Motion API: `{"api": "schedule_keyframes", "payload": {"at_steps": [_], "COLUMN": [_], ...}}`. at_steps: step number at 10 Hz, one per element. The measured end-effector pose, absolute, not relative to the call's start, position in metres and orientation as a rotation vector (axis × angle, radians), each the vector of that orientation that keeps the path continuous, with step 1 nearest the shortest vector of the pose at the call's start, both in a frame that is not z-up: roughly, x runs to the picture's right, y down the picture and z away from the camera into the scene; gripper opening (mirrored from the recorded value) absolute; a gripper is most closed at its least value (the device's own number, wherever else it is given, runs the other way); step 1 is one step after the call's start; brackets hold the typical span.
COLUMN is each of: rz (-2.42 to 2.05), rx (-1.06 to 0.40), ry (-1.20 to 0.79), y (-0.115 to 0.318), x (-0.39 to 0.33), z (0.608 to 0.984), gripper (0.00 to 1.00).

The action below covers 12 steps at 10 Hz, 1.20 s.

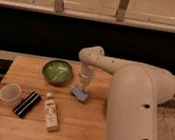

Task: Wipe the white sponge on the table

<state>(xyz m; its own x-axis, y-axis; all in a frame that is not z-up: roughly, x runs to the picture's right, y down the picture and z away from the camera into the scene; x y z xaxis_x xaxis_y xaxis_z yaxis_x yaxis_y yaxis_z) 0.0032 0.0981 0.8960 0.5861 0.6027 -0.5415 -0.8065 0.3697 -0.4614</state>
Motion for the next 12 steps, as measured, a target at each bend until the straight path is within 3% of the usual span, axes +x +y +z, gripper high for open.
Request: {"api": "schedule_keyframes", "payload": {"at_steps": [3, 8, 12], "rz": [0.976, 1.017, 0.963], "rx": [-0.736, -0.660, -0.677], "ry": [0.367, 0.400, 0.372], "y": [0.099, 0.049, 0.033], "x": [0.031, 0.056, 0.028], "z": [0.907, 0.870, 0.902], "gripper": [0.00, 0.00, 0.00]}}
